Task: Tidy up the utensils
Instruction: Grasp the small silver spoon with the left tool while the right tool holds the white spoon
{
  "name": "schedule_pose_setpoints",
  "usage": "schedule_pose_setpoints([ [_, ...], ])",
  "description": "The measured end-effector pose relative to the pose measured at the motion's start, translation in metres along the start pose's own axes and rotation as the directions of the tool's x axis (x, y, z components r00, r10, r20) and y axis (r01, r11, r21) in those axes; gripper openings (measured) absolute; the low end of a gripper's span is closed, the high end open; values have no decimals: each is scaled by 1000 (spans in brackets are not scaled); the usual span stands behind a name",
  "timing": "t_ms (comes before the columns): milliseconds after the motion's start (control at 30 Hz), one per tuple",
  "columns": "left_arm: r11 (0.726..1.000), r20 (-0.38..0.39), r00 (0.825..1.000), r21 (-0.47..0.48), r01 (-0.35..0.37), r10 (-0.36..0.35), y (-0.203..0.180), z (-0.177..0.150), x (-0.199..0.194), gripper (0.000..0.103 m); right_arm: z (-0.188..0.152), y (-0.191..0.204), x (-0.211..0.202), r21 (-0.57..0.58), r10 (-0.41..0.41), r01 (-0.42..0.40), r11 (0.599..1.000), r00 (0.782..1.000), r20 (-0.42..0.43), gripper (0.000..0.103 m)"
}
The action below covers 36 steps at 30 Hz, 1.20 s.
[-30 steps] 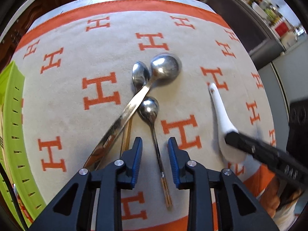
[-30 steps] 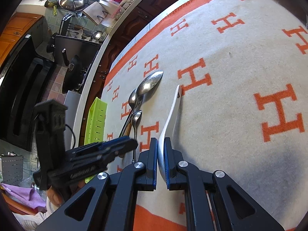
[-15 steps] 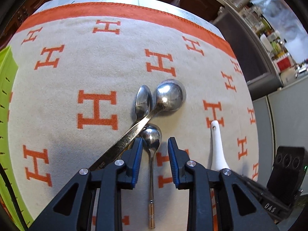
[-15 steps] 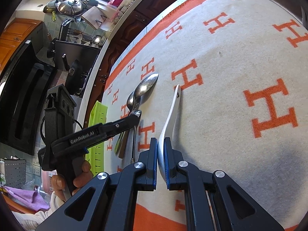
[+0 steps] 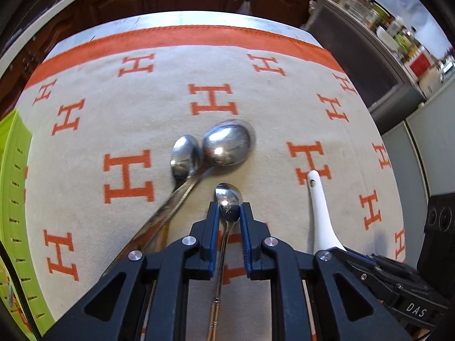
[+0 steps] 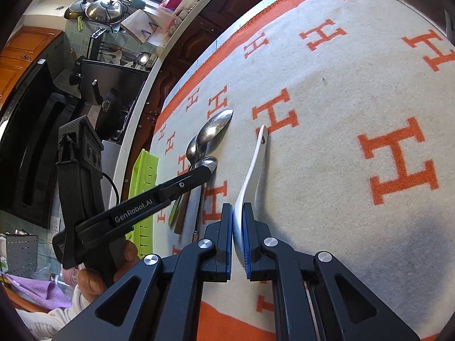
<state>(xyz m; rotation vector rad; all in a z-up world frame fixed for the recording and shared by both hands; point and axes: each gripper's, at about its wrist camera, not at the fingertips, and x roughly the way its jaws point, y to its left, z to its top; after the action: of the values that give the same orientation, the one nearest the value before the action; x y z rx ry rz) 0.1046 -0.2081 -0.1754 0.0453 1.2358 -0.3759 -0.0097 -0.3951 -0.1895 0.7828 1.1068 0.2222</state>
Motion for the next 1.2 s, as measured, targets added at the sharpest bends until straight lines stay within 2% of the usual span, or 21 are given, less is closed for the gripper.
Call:
schedule_pose_setpoints([
  [133,998,23,1000,57,5,-6,-11,-2,-7,2,0,-1,-1,3,-4,4,1000,1000,6,6],
  [233,994,10,1000,106,3,-4,-20,-5,-4,3,1,-2,-3,4,-7,6,1000,1000,7,6],
  [467,991,-13,1000,131,-13,15,-27,-5,5,7,0,-4,-5,17,-2,2,1000,1000,12,6],
  [700,999,-21,999,44,-30,31,-10,1,6,7,0,-10,-9,31,7,-8,999,1000,20,6],
  [1000,996,-41,999,-93,18,-22,22,0,3,10,-2,-17,-10,47,22,-23,999,1000,22,6],
  [1200,994,-43,999,-113,6,-11,27,-2,3,13,-3,-19,-9,53,26,-27,998,999,22,6],
])
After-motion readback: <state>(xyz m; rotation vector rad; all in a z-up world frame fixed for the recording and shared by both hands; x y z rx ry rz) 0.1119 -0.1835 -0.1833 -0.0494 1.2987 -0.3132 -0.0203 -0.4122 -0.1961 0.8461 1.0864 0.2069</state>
